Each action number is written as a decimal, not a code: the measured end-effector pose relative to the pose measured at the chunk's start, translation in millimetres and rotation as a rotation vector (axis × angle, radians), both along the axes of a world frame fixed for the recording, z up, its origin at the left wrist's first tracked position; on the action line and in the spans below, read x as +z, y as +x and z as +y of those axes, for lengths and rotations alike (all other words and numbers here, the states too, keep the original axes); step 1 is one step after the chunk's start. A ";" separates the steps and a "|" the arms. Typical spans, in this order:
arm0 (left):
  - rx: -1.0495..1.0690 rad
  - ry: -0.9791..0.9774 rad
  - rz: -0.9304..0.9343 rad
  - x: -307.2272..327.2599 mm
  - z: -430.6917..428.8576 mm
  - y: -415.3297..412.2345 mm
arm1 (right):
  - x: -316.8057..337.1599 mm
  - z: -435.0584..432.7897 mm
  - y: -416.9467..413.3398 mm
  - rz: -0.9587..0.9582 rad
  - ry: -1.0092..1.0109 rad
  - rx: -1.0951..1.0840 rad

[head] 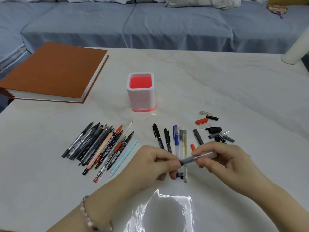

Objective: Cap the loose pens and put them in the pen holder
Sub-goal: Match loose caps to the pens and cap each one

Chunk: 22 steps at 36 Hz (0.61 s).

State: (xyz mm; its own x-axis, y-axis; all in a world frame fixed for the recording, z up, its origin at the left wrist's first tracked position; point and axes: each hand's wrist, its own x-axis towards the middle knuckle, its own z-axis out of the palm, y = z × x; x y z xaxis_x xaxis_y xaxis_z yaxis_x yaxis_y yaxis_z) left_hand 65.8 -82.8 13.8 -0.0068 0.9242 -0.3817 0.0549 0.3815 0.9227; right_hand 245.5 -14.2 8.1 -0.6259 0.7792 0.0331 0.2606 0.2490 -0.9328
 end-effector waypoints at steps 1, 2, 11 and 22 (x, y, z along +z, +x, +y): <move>-0.014 -0.044 -0.075 -0.2 0.6 -0.9 | 1.1 0.3 -1.6 0.010 -0.024 -0.016; -0.027 -0.066 -0.125 -0.8 0.6 -0.3 | 2.0 0.6 -4.2 0.025 -0.069 -0.036; 0.043 0.287 0.881 -28.0 -3.8 -20.7 | -33.7 4.8 -28.3 0.263 -0.525 -0.351; -0.024 0.130 1.258 -78.8 -19.8 -62.4 | -51.1 28.8 -47.1 -0.206 -0.192 -0.365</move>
